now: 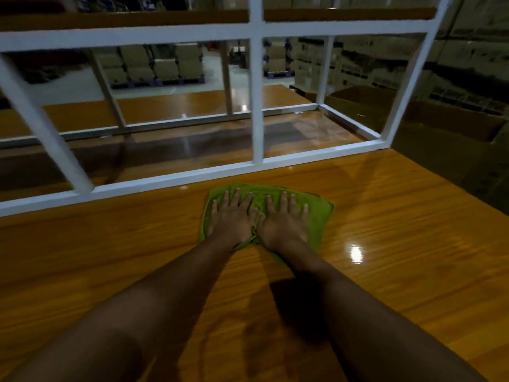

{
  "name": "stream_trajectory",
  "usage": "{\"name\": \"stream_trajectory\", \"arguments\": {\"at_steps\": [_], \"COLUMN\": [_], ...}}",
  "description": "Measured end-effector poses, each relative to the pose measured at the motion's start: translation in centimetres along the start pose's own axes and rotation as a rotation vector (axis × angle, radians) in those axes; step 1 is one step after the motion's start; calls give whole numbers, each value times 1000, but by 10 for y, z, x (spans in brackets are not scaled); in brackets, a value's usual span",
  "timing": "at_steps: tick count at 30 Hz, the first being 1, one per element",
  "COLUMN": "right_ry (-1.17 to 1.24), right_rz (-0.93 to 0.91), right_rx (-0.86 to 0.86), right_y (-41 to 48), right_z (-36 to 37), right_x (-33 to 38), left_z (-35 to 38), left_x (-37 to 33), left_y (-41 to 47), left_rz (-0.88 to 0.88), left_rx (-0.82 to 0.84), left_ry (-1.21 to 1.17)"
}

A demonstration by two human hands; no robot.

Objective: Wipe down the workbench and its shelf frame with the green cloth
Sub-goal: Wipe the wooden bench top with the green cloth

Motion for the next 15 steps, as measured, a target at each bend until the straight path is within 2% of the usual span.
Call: {"name": "stream_trajectory", "arguments": {"at_steps": [8, 11, 15], "right_ry": [-9, -11, -32], "right_rz": [-218, -292, -360], "right_rx": [111, 141, 186], "right_y": [-39, -61, -86], "right_z": [65, 80, 87], "right_x": [190, 233, 254], "left_z": [-5, -4, -1], "left_x": [193, 233, 250], "left_y": [-92, -128, -162], "left_rz": [-227, -303, -370], "left_rx": [15, 27, 55], "left_ry": [-1, 19, 47]}}
Point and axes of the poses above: each hand's wrist, its own y-axis towards the middle knuckle, its own z-axis out of the palm, x = y × z, the point moved 10 cm from there along y, towards the middle knuckle, and after that the axes turned 9 degrees about y, right-handed, at the moved point
